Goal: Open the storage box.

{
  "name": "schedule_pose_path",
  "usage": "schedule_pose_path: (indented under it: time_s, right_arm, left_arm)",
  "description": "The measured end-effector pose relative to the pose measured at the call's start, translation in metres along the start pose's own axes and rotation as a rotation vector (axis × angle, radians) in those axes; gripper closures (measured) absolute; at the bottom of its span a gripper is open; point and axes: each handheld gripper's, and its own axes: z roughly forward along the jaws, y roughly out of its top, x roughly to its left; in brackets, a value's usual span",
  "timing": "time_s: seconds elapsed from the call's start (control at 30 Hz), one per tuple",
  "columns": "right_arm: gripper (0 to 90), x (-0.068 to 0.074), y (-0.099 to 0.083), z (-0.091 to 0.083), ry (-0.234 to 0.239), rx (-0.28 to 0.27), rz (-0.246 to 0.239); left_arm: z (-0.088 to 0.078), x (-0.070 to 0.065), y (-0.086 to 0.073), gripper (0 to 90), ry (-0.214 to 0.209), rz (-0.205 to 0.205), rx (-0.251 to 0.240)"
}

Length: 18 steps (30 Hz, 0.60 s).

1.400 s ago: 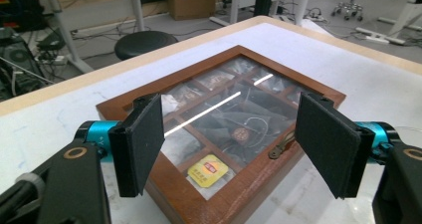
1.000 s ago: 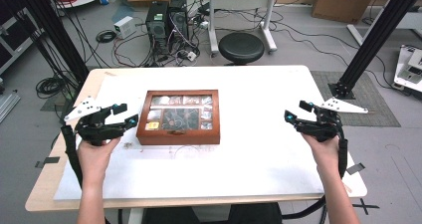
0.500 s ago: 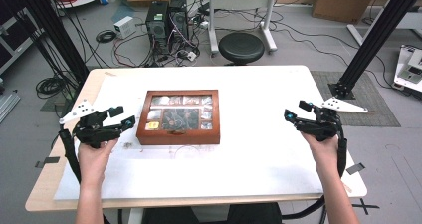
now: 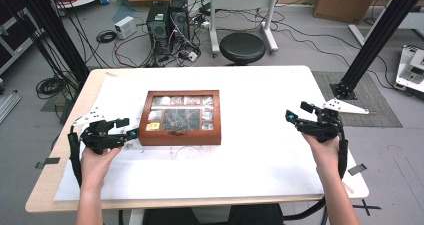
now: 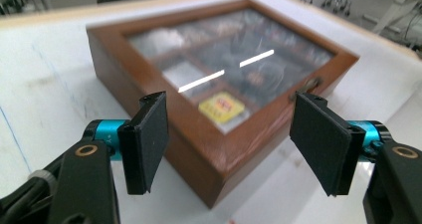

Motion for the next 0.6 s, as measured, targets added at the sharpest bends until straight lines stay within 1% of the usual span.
schedule_pose_path:
  time_s: [0.1,0.2,0.27,0.33,0.4,0.43,0.6]
  right_arm:
    - [22.3,0.000,0.000,0.000,-0.012,0.003,0.001]
    - [22.3,-0.001,-0.001,-0.001,-0.025,0.001,0.009]
    - [22.3,-0.002,-0.001,-0.001,-0.024,0.001,0.012]
    - [22.3,-0.002,-0.001,-0.001,-0.024,0.001,0.013]
    - [22.3,-0.002,-0.001,-0.001,-0.024,0.003,0.012]
    - [22.3,-0.002,-0.001,-0.001,-0.022,0.004,0.013]
    - [22.3,-0.002,-0.002,0.000,-0.023,0.008,0.008]
  left_arm:
    - [0.003,0.004,-0.006,31.6,-0.011,-0.006,0.017]
    - [0.004,0.005,-0.008,31.6,-0.004,-0.004,0.030]
    - [0.004,0.006,-0.011,31.6,0.010,0.001,0.047]
    - [0.005,0.006,-0.012,31.7,0.013,-0.001,0.050]
    - [0.005,0.007,-0.012,31.8,0.017,0.001,0.069]
    - [0.006,0.007,-0.013,32.6,0.022,0.010,0.079]
    - [0.010,0.005,-0.013,33.2,0.023,0.024,0.095]
